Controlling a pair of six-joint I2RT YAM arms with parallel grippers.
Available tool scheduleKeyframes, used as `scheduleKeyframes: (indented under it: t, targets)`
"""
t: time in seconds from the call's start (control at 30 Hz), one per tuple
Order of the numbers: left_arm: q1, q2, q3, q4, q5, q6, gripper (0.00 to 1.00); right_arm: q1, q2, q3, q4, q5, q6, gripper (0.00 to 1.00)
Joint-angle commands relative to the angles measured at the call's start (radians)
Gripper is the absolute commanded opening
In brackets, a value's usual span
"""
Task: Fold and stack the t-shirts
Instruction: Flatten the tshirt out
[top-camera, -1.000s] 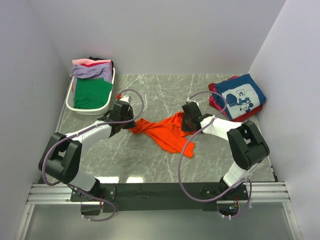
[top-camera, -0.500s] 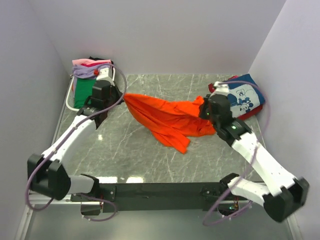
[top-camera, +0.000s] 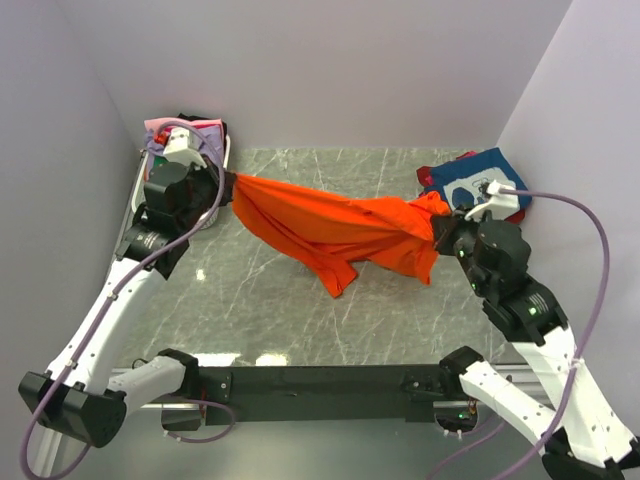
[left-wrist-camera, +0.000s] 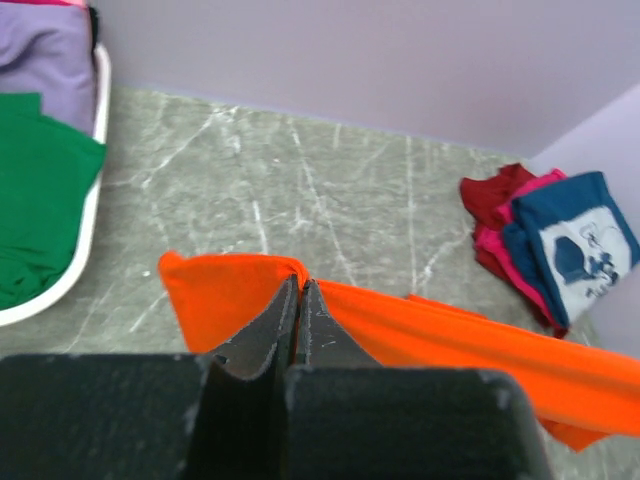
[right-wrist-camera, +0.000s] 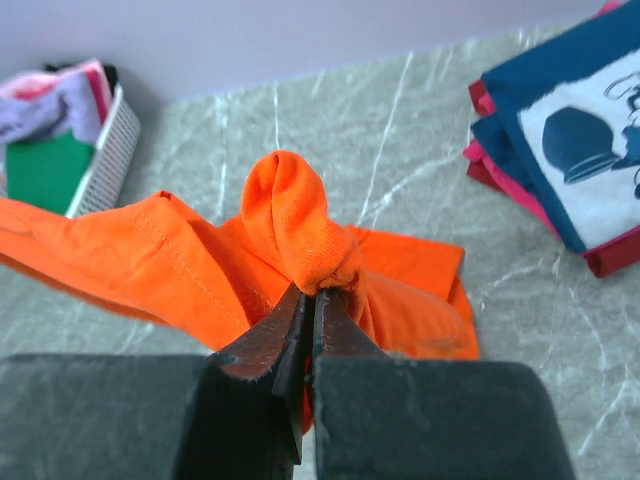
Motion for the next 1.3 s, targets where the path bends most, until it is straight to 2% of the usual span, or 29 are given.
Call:
scheduleKeyframes:
  t: [0.0,0.13,0.17,0.23,0.27,0.3,0.33,0.4,0.53,0.87,1.27]
  targets:
    - [-0.020,0.006,-0.005,0.028,0.079,0.000,0.00,0.000,-0.008,0.006,0.035,0.025,-0.020,0.00]
    - [-0.101,0.121,-0.102,0.068,0.125,-0.029,0.03,0.000,0.080,-0.069,0.066,0.052,0.008,0.00]
    - [-0.119,0.148,-0.117,0.074,0.130,-0.030,0.17,-0.001,0.099,-0.097,0.069,0.070,0.011,0.00]
    - [-0.146,0.212,-0.148,0.079,0.133,-0.032,0.33,-0.001,0.151,-0.111,0.061,0.133,0.019,0.00]
    - [-0.146,0.221,-0.160,0.086,0.127,-0.032,0.59,0.000,0.166,-0.117,0.058,0.155,0.020,0.00]
    - [-0.146,0.224,-0.171,0.089,0.106,-0.032,0.71,-0.001,0.179,-0.120,0.048,0.173,0.023,0.00]
    - [-0.144,0.223,-0.189,0.103,0.054,-0.026,0.79,-0.003,0.199,-0.128,0.046,0.204,0.025,0.00]
    - [-0.127,0.226,-0.211,0.123,0.026,-0.020,0.88,-0.011,0.208,-0.135,0.057,0.215,0.023,0.00]
    - [-0.071,0.295,-0.203,0.167,0.032,-0.018,0.86,-0.020,0.233,-0.148,0.089,0.195,0.014,0.00]
    - [0.017,0.508,-0.141,0.229,-0.036,0.019,0.74,-0.051,0.259,-0.166,0.107,0.176,-0.003,0.00]
    - [0.023,0.660,-0.105,0.253,-0.029,0.003,0.62,-0.061,0.251,-0.177,0.127,0.152,-0.018,0.00]
